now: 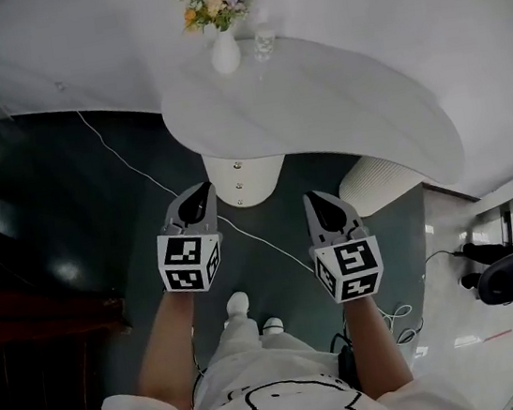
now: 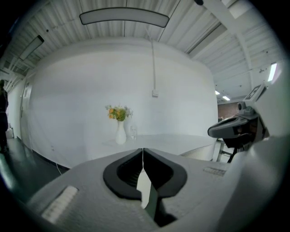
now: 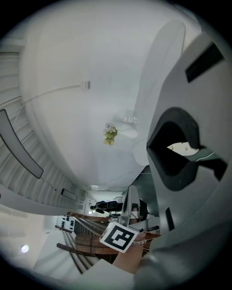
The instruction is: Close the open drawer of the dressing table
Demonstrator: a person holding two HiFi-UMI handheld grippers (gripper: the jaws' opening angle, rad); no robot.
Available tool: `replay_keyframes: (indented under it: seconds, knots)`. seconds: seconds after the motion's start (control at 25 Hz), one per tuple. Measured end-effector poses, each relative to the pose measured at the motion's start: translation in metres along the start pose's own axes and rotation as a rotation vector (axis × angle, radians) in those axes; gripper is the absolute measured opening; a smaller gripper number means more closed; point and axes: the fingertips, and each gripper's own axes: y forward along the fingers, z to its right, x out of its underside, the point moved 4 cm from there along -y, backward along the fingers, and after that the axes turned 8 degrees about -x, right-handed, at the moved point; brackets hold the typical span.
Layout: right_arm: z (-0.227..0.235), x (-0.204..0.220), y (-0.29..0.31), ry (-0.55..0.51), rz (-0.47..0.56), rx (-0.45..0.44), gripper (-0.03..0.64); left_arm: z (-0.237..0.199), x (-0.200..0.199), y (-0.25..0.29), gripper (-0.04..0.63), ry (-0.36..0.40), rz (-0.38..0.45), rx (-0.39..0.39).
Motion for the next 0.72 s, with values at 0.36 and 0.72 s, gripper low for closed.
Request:
replay_keyframes:
  seconds: [0.36, 0.72]
  knots:
    - [0.008, -0.044, -0.041, -0.047, 0.078, 0.034, -0.005, 0.01, -0.071, -0.032, 0.018, 0.085, 0.132, 0.008]
    - [0.019, -0.097, -0.067, -0.124, 0.185, 0.084, -0.005, -0.002, -0.126, -0.058, 0.018, 0.101, 0.245, -0.045]
